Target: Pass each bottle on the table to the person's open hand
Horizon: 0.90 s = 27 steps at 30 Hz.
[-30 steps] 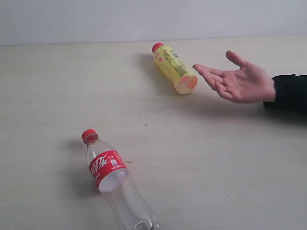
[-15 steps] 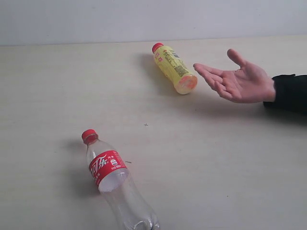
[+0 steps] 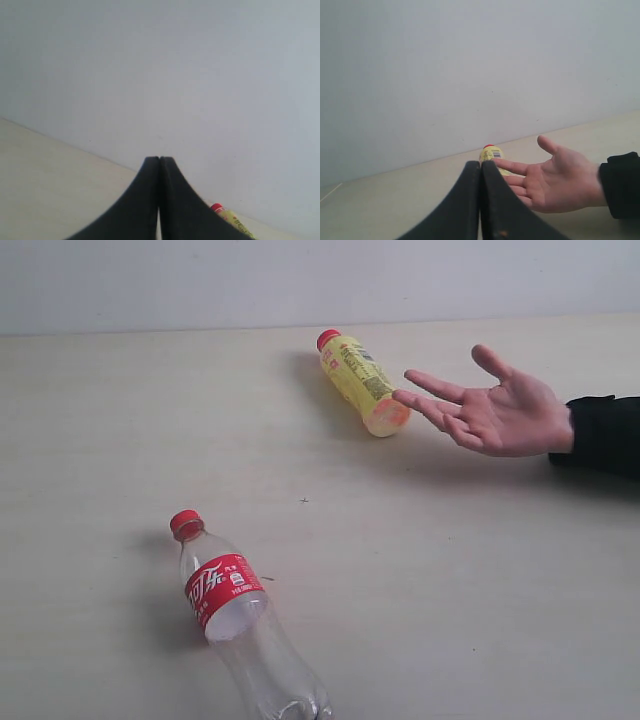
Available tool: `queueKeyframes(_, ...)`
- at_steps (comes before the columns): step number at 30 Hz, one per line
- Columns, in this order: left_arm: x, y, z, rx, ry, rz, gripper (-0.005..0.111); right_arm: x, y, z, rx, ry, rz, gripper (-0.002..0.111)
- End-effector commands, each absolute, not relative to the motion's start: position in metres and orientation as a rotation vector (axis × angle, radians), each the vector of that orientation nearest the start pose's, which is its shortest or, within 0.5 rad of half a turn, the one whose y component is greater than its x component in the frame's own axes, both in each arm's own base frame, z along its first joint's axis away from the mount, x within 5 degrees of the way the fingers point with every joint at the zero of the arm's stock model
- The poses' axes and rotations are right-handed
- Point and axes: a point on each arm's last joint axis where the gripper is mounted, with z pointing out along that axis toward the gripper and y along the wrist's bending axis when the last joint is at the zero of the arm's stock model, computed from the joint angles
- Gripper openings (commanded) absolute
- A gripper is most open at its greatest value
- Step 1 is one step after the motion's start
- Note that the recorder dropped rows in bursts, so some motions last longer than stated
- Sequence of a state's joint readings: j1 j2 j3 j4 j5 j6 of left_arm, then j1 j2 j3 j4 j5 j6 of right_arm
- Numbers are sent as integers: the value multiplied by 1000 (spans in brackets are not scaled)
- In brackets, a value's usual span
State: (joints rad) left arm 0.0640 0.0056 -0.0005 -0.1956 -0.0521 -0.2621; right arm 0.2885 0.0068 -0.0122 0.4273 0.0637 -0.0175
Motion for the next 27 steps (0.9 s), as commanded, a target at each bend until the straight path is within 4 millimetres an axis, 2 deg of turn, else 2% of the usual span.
queueKeyframes(1, 56, 4, 215, -393, 1421, -336, 1, 53, 18, 214, 67, 1550, 564, 0)
queueKeyframes(7, 51, 8, 234, -454, 1174, -433, 1, 53, 18, 214, 69, 1550, 566, 0)
queueKeyframes(12, 49, 9, 243, -472, 1109, -481, 1, 53, 18, 214, 69, 1550, 566, 0)
queueKeyframes(19, 53, 9, 297, -372, 1088, -357, 1, 53, 18, 214, 71, 1550, 568, 0)
queueKeyframes(27, 90, 7, 365, -198, 1305, -133, 1, 53, 18, 214, 74, 1550, 572, 0)
